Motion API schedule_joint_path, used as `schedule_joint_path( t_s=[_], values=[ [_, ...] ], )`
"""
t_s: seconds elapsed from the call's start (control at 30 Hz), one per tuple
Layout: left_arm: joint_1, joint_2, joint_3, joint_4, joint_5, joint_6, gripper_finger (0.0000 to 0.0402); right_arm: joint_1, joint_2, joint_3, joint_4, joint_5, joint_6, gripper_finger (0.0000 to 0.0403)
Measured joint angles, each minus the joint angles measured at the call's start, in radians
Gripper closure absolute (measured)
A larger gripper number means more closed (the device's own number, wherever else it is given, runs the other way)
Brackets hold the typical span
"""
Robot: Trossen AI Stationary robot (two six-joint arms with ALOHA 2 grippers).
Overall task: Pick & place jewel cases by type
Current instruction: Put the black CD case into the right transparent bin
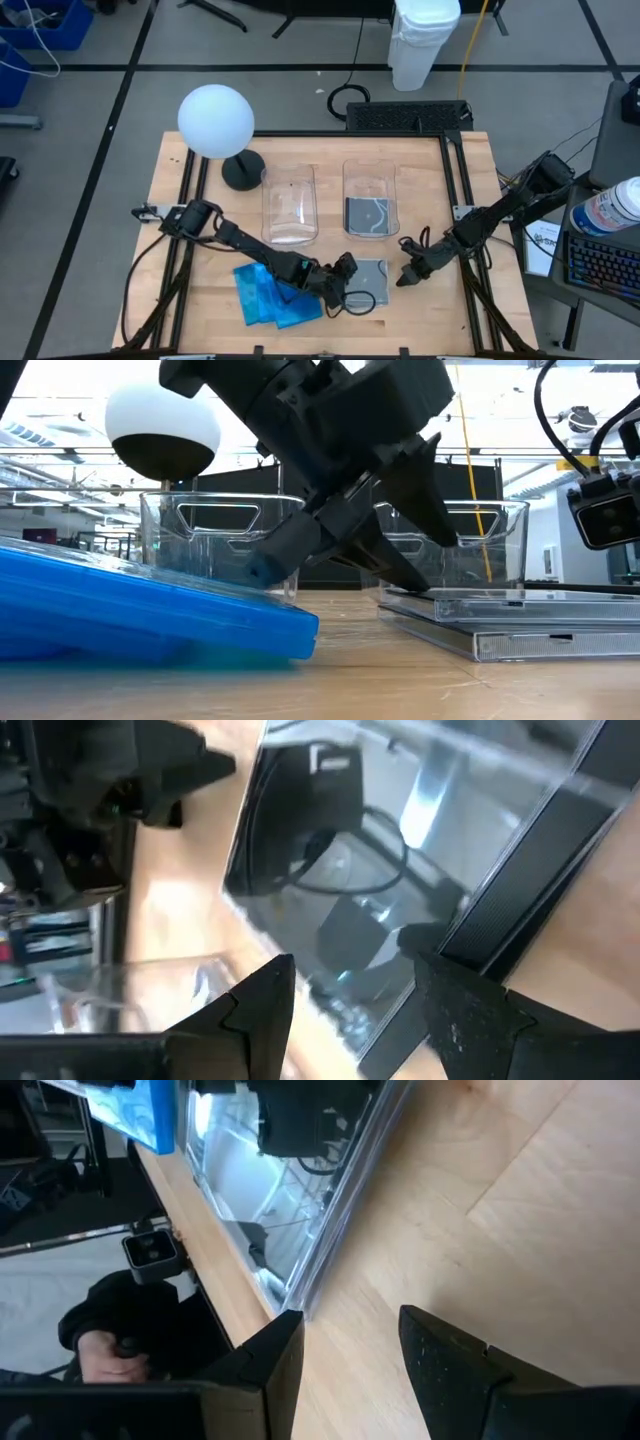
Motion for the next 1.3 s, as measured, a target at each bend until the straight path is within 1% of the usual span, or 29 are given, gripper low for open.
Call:
schedule_joint_path(
  t_s=[0.13, 0.23, 0.33, 0.43, 0.53, 0.63, 0.83, 0.97, 1.13, 1.3],
  values=[
    [-0.013, 0.001, -0.001, 0.034, -0.077, 0.058, 0.019, 0.0, 0.0, 0.0, 0.004, 0.023, -0.023, 0.0248],
    [-0.032, 0.0, -0.001, 0.062, -0.105, 0.071, 0.019, 0.0, 0.0, 0.0, 0.004, 0.027, -0.041, 0.0248],
    [-0.048, -0.005, -0.001, 0.033, -0.11, 0.07, 0.019, 0.0, 0.0, -0.001, 0.005, 0.043, -0.046, 0.0248],
    [-0.058, -0.006, -0.001, -0.043, -0.11, 0.067, 0.019, 0.0, 0.0, -0.001, 0.005, 0.045, -0.058, 0.0248],
    [-0.055, -0.006, -0.001, -0.086, -0.072, 0.049, 0.019, 0.0, 0.0, -0.001, 0.006, 0.047, -0.065, 0.0248],
    [-0.046, -0.006, -0.001, -0.078, -0.024, 0.026, 0.019, 0.0, 0.0, -0.001, 0.006, 0.048, -0.074, 0.0248],
    [-0.026, -0.007, -0.001, -0.065, 0.004, 0.018, 0.019, 0.0, 0.0, -0.001, 0.016, 0.055, -0.095, 0.0248],
    [-0.006, -0.007, -0.001, -0.057, 0.047, 0.004, 0.019, 0.0, 0.0, -0.001, 0.017, 0.056, -0.099, 0.0248],
    [0.013, -0.007, -0.001, -0.028, 0.084, 0.003, 0.019, -0.001, 0.0, -0.001, 0.017, 0.084, -0.106, 0.0248],
    [0.022, -0.007, -0.001, -0.011, 0.097, 0.002, 0.019, -0.002, 0.0, -0.001, -0.01, 0.084, -0.087, 0.0248]
  ],
)
